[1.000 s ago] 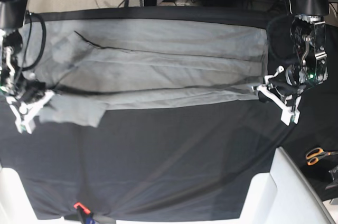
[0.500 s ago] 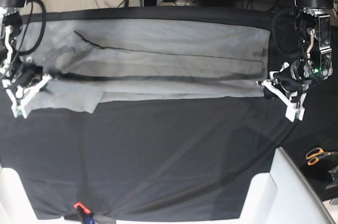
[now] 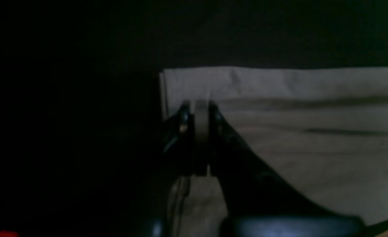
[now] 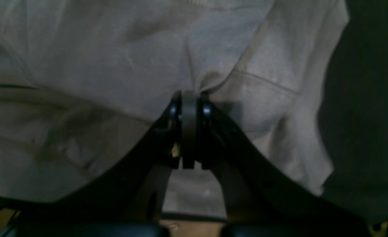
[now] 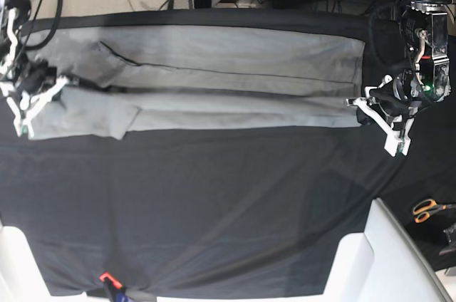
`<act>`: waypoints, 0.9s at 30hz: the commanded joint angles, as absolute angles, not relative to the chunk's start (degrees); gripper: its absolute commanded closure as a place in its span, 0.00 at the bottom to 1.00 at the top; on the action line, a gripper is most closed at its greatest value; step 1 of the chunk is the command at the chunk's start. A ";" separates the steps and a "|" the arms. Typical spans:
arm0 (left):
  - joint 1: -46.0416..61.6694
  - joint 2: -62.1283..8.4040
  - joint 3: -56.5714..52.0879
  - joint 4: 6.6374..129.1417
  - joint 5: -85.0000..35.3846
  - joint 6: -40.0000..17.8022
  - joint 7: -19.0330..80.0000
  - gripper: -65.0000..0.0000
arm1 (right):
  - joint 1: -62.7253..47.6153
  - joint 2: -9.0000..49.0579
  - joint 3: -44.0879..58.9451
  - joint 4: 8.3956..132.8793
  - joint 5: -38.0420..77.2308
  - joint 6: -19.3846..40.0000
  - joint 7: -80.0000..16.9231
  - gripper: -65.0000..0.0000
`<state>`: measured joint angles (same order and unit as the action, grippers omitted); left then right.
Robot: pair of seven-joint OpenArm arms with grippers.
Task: Fold the T-shirt properly
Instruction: 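Fold the held edge over the shirt, moving both grippers away from the robot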
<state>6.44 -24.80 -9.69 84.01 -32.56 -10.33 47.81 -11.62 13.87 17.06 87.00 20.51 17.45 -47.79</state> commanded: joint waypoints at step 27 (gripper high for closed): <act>10.51 -26.07 -10.07 84.97 -32.48 -10.33 46.64 1.00 | -15.69 12.35 18.07 91.12 20.35 17.45 -47.34 0.99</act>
